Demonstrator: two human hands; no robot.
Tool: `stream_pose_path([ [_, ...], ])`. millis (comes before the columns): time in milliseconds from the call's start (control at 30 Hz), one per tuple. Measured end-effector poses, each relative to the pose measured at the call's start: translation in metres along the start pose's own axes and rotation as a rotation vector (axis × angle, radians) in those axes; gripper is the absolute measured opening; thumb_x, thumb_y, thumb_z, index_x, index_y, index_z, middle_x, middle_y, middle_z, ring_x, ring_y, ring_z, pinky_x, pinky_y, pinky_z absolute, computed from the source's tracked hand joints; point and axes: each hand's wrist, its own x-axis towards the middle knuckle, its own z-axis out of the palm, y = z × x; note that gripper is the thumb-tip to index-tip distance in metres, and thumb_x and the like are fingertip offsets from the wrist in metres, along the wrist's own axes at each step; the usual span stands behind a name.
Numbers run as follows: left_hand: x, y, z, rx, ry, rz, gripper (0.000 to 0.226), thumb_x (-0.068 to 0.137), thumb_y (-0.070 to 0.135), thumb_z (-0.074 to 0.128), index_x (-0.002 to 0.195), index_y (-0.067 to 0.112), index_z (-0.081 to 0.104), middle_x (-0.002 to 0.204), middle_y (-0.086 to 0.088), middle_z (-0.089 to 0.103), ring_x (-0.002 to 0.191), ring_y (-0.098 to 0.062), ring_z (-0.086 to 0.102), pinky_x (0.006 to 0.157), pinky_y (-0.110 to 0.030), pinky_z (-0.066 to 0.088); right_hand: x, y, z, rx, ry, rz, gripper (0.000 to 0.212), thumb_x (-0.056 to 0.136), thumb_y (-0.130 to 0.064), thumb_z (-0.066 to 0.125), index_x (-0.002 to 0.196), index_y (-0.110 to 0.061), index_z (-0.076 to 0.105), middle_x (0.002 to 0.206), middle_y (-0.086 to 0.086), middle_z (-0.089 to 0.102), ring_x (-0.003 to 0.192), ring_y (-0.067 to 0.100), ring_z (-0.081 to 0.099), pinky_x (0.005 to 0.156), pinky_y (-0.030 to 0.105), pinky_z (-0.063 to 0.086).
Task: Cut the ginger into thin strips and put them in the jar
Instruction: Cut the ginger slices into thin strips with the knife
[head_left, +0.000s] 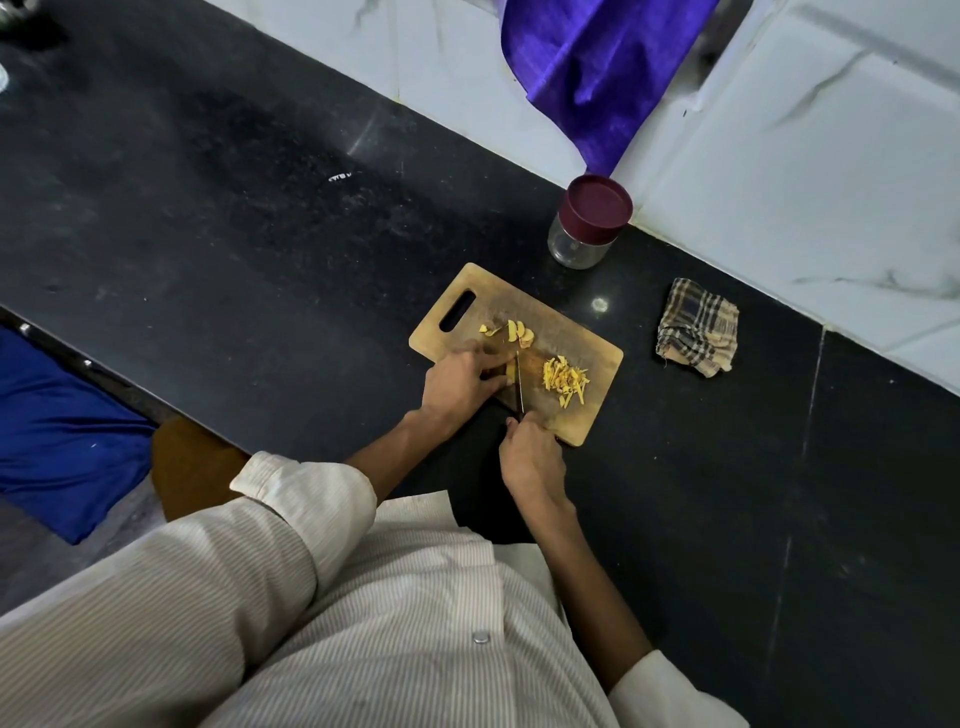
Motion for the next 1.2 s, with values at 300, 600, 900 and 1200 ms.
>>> stream_pose_path([
  [300,0.001,-0.002,0.001,0.012,0.004,0.004,0.041,0.09,0.033,0.063,0.13,0.029,0.058,0.097,0.009,0.042,0.087,-0.008,0.045,0.071,-0.026,0.037,-0.005,-0.004,0.004,-0.088,0.043,-0.022,0.032,0.108,-0.024,0.035,0.129,-0.002,0.044,0.121,0.017,0.065,0.11,0.032,0.064,0.072,0.034,0.038],
  [600,0.002,-0.003,0.003,-0.013,-0.018,-0.011,0.042,0.089,0.033,0.065,0.13,0.028,0.059,0.114,0.002,0.055,0.099,-0.015,0.054,0.079,-0.031,0.046,-0.002,-0.002,0.003,-0.035,0.019,0.004,0.032,0.108,-0.027,0.034,0.127,-0.004,0.045,0.121,0.016,0.063,0.11,0.031,0.063,0.072,0.035,0.039],
  [900,0.002,-0.002,0.002,-0.008,-0.011,-0.036,0.04,0.088,0.032,0.066,0.127,0.027,0.061,0.111,0.001,0.057,0.098,-0.018,0.057,0.082,-0.039,0.05,0.01,-0.005,-0.004,0.067,-0.044,0.042,0.034,0.106,-0.026,0.038,0.127,-0.002,0.049,0.125,0.018,0.06,0.115,0.036,0.059,0.084,0.04,0.044],
  [1200,-0.001,0.003,-0.003,0.006,-0.028,-0.024,0.039,0.089,0.033,0.065,0.127,0.028,0.06,0.106,0.006,0.052,0.099,-0.015,0.055,0.073,-0.026,0.039,0.002,0.003,0.003,0.079,0.02,0.052,0.032,0.106,-0.027,0.038,0.123,-0.003,0.05,0.121,0.017,0.061,0.111,0.035,0.061,0.084,0.04,0.05],
])
